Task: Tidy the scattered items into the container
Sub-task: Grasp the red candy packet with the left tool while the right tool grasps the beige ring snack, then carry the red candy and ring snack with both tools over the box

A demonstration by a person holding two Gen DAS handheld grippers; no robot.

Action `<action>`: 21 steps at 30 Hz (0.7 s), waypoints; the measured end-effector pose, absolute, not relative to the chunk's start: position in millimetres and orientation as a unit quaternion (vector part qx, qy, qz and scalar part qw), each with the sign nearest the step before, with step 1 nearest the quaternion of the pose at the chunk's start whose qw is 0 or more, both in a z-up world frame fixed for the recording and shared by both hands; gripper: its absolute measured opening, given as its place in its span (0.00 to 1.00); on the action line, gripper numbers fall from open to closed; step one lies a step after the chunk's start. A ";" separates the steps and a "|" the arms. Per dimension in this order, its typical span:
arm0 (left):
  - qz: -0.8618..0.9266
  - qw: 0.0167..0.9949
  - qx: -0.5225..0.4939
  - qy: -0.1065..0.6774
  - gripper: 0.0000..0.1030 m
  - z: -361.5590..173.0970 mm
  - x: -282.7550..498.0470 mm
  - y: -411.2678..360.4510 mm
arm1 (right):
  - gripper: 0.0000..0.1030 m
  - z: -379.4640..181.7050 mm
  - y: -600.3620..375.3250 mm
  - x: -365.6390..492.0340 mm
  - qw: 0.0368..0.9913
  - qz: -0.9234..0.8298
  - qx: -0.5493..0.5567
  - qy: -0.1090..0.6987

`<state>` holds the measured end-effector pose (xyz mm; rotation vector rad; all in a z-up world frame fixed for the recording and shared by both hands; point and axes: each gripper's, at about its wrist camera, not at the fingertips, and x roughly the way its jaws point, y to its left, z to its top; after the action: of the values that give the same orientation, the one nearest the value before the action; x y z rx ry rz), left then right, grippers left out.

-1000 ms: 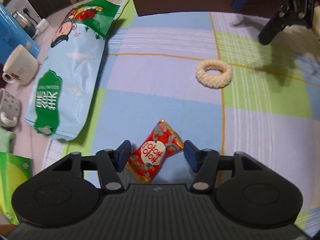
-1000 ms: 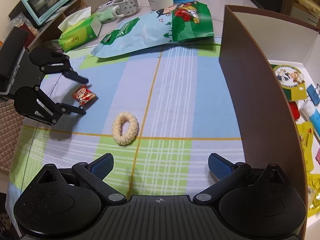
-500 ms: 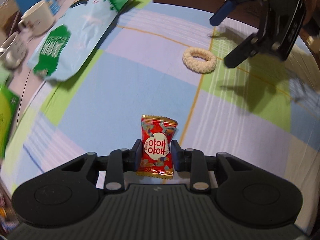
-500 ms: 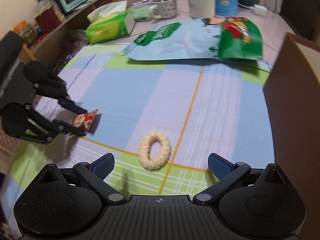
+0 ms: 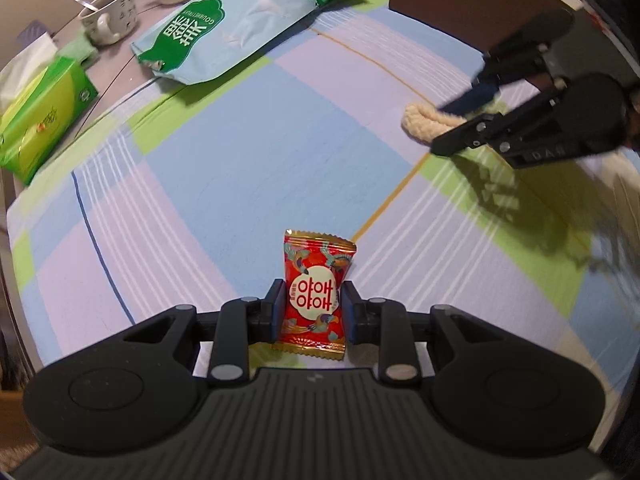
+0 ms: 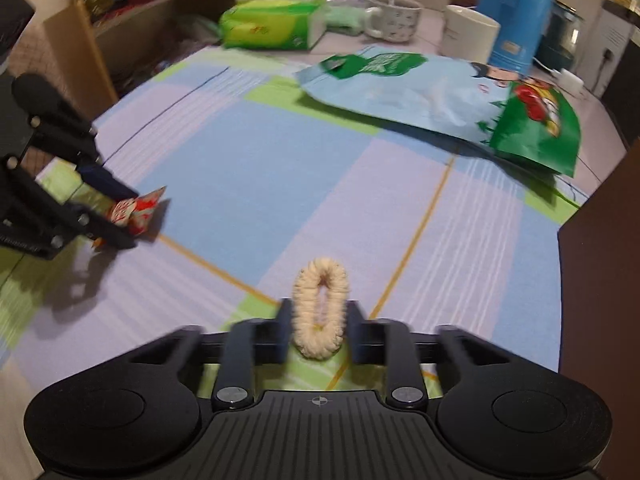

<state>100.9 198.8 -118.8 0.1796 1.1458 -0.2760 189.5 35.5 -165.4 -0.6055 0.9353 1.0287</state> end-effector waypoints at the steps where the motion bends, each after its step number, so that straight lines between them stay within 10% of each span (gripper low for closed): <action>1: -0.128 0.829 0.081 0.539 0.23 -117.2 98.6 195.7 | 0.18 -165.0 33.1 187.7 0.723 0.467 -0.269 0.433; 21: -0.138 0.865 0.056 0.480 0.22 -63.1 67.8 110.5 | 0.18 -62.2 -116.9 139.7 0.776 0.428 -0.062 0.459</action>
<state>67.8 110.5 -63.1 0.1182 1.0049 -0.2899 139.7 -116.9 -62.2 -0.1348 0.9936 0.9264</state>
